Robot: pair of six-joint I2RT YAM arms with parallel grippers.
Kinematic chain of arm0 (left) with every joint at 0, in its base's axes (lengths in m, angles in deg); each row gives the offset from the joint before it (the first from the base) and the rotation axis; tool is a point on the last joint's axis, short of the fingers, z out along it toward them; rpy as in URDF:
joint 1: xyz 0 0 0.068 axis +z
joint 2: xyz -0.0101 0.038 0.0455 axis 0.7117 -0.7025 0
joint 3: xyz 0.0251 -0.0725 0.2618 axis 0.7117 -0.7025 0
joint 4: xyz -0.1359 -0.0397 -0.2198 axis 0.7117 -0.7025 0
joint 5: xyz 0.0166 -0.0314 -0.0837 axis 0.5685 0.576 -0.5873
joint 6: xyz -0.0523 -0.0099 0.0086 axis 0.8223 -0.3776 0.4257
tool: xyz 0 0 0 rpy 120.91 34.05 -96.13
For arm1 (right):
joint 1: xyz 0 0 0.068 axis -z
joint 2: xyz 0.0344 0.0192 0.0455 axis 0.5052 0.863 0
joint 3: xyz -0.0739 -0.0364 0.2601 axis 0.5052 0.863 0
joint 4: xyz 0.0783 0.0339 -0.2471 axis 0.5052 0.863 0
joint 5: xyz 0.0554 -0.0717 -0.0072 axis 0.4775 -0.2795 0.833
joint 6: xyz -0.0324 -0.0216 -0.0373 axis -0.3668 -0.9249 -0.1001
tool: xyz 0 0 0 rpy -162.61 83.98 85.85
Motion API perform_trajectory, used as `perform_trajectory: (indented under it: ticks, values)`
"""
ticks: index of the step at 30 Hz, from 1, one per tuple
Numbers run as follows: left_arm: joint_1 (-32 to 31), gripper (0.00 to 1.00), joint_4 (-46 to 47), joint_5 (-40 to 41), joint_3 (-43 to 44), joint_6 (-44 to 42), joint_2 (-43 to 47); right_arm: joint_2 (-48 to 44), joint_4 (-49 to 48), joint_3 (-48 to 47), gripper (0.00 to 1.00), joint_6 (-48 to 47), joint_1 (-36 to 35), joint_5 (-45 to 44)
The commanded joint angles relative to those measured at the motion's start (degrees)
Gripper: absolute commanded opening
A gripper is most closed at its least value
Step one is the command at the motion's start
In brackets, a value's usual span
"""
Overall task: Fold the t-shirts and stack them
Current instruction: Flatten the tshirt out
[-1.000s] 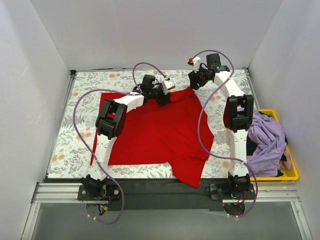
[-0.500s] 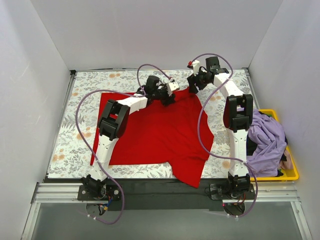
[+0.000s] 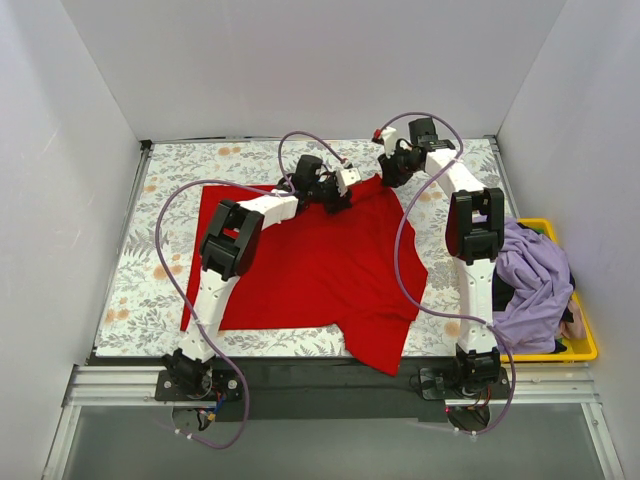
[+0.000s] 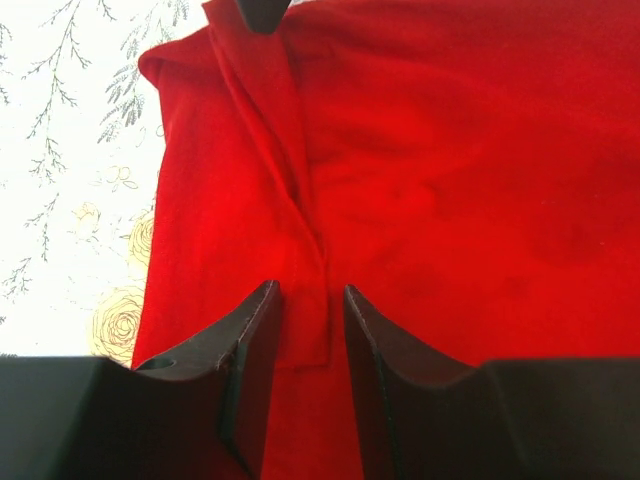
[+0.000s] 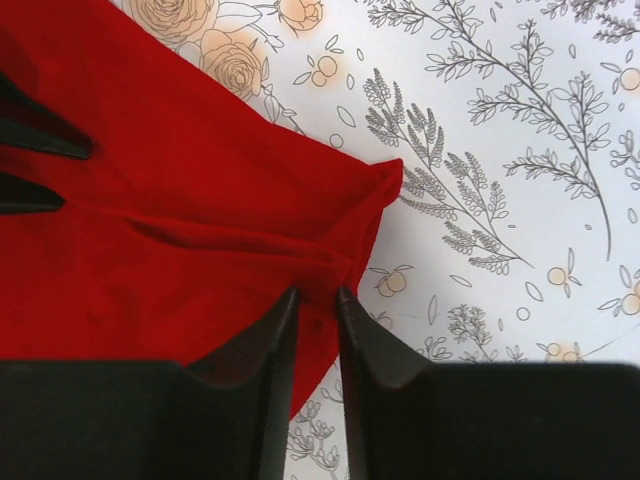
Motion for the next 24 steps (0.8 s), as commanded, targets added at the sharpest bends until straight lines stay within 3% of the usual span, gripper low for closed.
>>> perform_trajectory:
  ticks: [1, 2, 5, 9, 14, 18, 24]
  values:
    - [-0.52, 0.30, -0.92, 1.00, 2.63, -1.39, -0.01, -0.60, -0.67, -0.13, 0.27, -1.39, -0.81, 0.87]
    - [-0.52, 0.28, -0.92, 2.14, 2.89, -1.47, -0.28, -0.60, -0.59, -0.13, 0.17, -1.48, -0.81, 0.79]
    - [-0.52, 0.16, -0.92, 3.81, 3.42, -1.39, -0.54, -0.60, -0.59, -0.75, 0.01, -1.22, -1.16, 0.43]
    - [-0.52, 0.01, 1.44, 4.35, 2.46, -1.21, 0.86, -1.22, -0.85, -1.98, 0.01, -0.52, -1.34, 0.70]
    - [-0.25, 0.00, 7.86, 7.06, 0.61, -0.34, 2.79, -1.83, -5.14, -4.71, 0.01, 4.22, -1.51, 0.35]
    - [1.24, 0.00, 15.58, 12.42, 2.10, 1.16, 1.66, -2.71, -14.28, -3.57, 0.01, 8.44, -2.13, -2.20]
    - [2.91, 0.00, 22.61, 19.72, 6.49, 0.11, -4.84, 1.32, -28.51, -3.47, 0.01, 9.77, -4.50, -12.12]
